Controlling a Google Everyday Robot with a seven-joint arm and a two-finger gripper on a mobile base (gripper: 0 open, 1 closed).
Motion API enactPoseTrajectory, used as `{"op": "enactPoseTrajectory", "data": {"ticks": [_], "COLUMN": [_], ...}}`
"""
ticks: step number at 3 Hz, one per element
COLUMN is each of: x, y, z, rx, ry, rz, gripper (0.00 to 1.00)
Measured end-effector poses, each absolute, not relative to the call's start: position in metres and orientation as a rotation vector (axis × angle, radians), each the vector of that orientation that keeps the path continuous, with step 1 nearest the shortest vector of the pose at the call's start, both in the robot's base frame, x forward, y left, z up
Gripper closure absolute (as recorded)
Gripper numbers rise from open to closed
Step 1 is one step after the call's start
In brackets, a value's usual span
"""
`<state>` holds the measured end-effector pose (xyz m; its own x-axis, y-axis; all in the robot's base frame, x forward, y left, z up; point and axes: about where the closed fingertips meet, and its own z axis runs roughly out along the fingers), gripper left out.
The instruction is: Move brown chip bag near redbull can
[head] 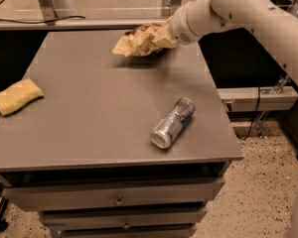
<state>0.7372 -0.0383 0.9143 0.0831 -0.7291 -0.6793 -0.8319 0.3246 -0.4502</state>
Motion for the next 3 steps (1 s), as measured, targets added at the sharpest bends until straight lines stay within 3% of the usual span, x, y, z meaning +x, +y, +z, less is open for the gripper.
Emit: {"op": "enactPoseTrajectory", "data": {"ticks": [3], "x": [0.645], "y": [-0.130], "z": [0.902], "rx": [-1.420], "ry": [1.864], "rz": [0.137], "gripper": [1.00]}}
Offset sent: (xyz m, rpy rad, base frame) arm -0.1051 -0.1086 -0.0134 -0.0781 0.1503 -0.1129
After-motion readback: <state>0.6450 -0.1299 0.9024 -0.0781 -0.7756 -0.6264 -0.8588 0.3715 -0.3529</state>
